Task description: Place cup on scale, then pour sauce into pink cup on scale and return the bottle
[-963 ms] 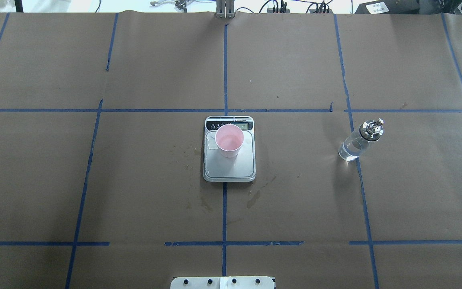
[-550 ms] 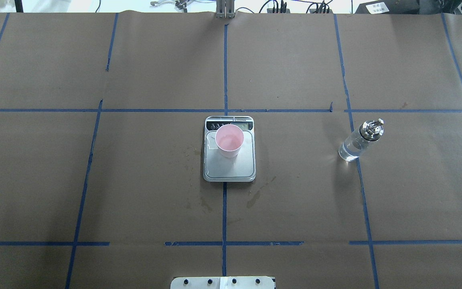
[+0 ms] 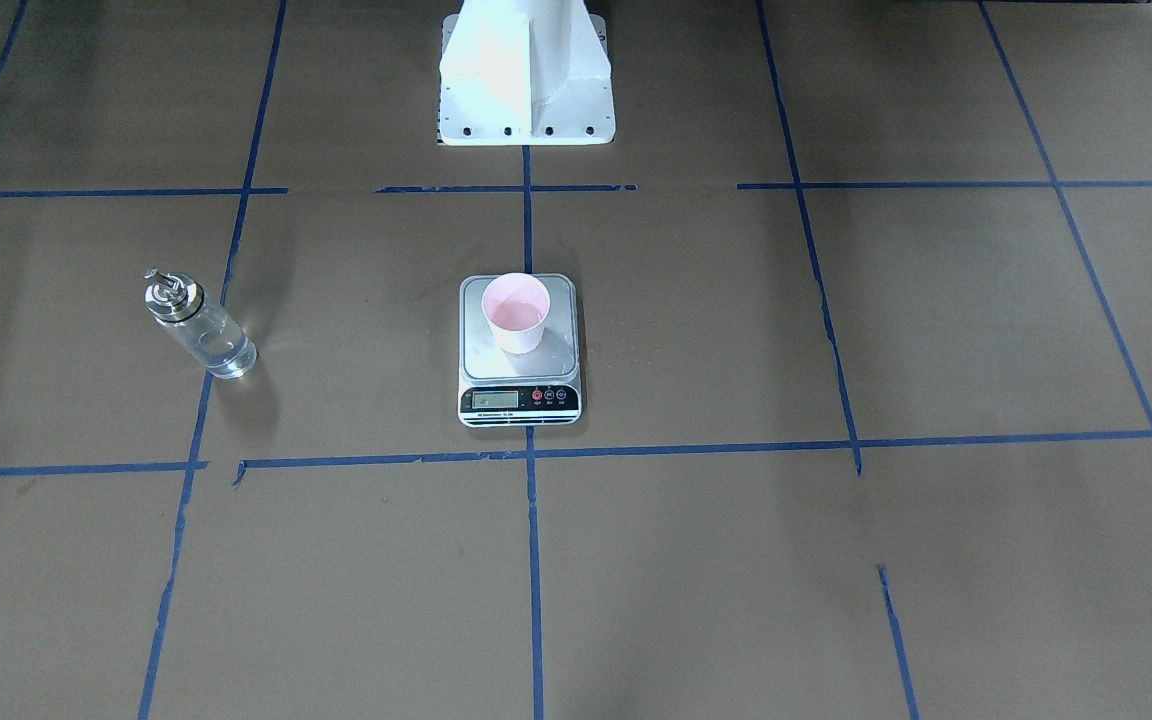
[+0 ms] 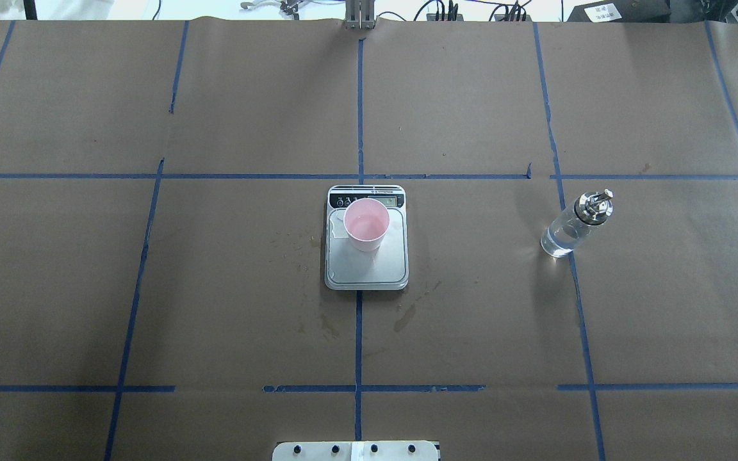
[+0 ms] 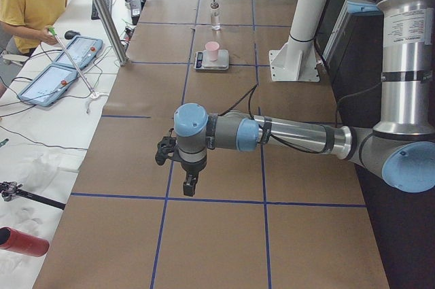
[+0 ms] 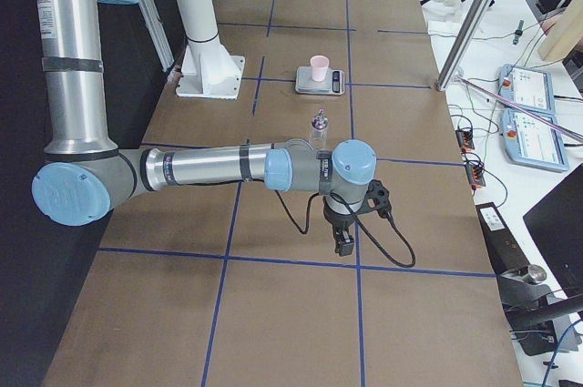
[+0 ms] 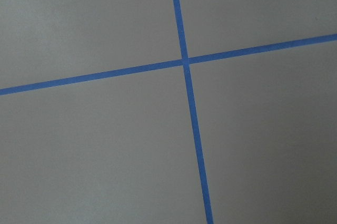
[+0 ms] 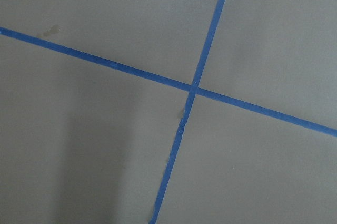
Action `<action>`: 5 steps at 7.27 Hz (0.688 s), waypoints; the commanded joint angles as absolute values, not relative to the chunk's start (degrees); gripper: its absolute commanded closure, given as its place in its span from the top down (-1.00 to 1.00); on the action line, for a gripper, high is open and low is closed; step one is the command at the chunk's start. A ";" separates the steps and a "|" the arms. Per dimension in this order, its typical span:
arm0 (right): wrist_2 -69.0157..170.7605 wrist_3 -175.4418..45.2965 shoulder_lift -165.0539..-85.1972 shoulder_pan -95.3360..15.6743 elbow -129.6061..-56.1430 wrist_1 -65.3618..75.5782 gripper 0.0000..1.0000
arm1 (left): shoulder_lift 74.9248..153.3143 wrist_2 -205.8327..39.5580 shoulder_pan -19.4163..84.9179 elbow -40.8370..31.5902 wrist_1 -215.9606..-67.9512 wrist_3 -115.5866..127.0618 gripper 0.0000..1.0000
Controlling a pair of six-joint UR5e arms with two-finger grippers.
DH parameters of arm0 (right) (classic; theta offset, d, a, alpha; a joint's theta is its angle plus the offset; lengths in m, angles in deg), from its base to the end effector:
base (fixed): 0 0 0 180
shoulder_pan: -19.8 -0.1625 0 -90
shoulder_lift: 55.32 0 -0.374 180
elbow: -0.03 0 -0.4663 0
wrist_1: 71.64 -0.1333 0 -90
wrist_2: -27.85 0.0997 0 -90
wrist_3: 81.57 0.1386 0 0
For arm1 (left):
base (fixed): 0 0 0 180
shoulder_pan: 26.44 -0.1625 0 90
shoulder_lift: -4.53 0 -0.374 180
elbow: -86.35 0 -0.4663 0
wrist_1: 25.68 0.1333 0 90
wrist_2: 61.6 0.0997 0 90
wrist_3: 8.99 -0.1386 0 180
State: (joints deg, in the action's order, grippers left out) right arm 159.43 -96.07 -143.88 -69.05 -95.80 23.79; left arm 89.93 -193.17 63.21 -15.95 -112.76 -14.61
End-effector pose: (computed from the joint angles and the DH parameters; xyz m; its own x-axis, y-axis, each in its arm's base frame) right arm 0.0298 -0.5756 0.5778 0.7186 -0.2854 0.6342 0.2066 0.9584 0.1972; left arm -0.0380 -0.5403 0.5678 0.7436 0.1572 -0.6499 -0.0793 0.9859 0.1477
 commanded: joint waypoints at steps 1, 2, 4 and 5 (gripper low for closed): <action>158.98 -96.08 -144.00 -68.79 -95.68 22.76 1.00 | 90.13 -193.18 63.20 -15.44 -113.04 -14.62 1.00; 159.07 -95.90 -144.09 -68.79 -95.85 22.76 1.00 | 90.13 -193.18 63.20 -15.52 -113.13 -14.62 1.00; 159.07 -95.90 -144.09 -68.79 -95.86 22.67 1.00 | 90.30 -193.18 63.20 -16.31 -113.13 -14.62 1.00; 158.98 -96.07 -144.00 -68.79 -95.94 22.67 1.00 | 90.48 -193.18 63.20 -16.48 -113.13 -14.53 1.00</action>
